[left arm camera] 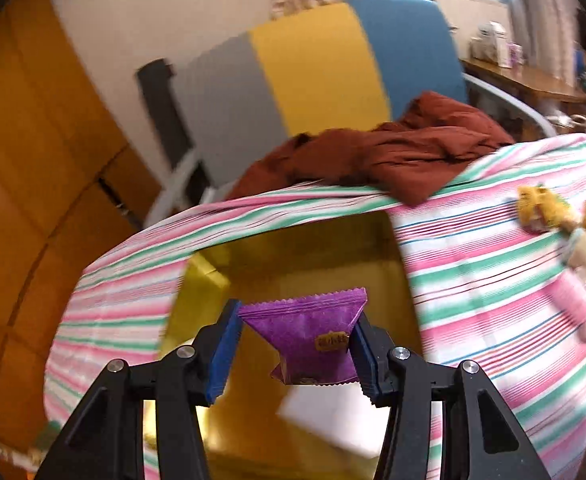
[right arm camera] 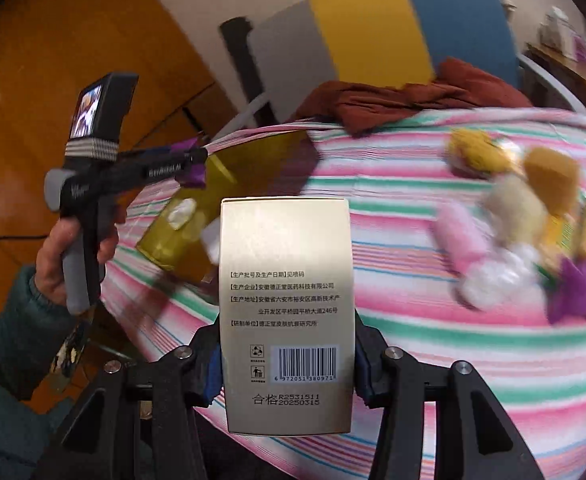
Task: Organize objects
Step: 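Drop the purple packet into the gold tray while the right gripper releases the box there, then reach the right gripper to the purple pouch and grasp it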
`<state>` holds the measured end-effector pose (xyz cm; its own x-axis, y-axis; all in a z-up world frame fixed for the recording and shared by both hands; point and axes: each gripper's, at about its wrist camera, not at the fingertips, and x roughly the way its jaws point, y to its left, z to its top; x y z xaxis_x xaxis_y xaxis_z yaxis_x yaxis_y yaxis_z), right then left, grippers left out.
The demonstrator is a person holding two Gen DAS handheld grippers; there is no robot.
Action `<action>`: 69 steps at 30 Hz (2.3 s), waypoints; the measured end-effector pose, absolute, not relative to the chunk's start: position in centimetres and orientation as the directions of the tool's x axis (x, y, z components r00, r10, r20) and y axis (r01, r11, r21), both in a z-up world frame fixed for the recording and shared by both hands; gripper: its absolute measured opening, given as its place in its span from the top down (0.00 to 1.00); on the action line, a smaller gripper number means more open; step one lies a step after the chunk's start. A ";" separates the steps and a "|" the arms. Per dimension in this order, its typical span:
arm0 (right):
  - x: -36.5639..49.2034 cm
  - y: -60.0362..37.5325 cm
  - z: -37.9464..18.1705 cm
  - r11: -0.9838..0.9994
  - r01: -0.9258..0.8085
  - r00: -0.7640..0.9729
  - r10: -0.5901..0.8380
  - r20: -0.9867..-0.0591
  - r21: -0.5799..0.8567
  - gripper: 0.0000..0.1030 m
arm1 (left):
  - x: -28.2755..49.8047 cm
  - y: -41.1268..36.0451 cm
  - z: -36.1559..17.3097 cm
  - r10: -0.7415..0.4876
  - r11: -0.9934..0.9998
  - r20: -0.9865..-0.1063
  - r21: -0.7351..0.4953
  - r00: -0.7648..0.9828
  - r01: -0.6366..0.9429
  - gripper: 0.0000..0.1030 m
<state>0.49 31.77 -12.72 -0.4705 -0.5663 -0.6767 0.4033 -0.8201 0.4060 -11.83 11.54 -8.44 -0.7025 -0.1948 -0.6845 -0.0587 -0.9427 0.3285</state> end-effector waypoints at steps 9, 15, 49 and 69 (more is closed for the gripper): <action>-6.0 20.6 -10.5 -0.819 0.506 -0.466 -0.524 -0.713 0.272 0.51 | -11.6 2.5 -10.4 -0.240 -0.956 -0.725 0.293 -0.646 0.026 0.49; -11.1 15.6 -12.4 -0.853 0.494 -0.467 -0.427 -0.774 0.172 0.50 | -12.8 0.4 -11.6 -0.242 -0.959 -0.743 0.280 -0.624 0.039 0.47; 5.5 48.7 -15.7 -0.934 -0.306 -0.644 0.061 -0.762 0.184 0.36 | -6.3 12.8 -10.5 -0.072 -0.943 -0.747 0.267 -0.661 -0.198 0.04; -5.0 50.3 -19.4 -0.991 -0.120 -0.596 0.023 -0.803 0.060 0.36 | -5.6 16.9 -12.3 -0.058 -0.913 -0.777 0.295 -0.627 -0.282 0.04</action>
<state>-5.02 50.27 -19.37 -0.5959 0.0232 -0.8027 -0.1198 -0.9910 0.0603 -5.63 16.94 -12.30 -0.6270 -0.0577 -0.7769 -0.2815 -0.9131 0.2951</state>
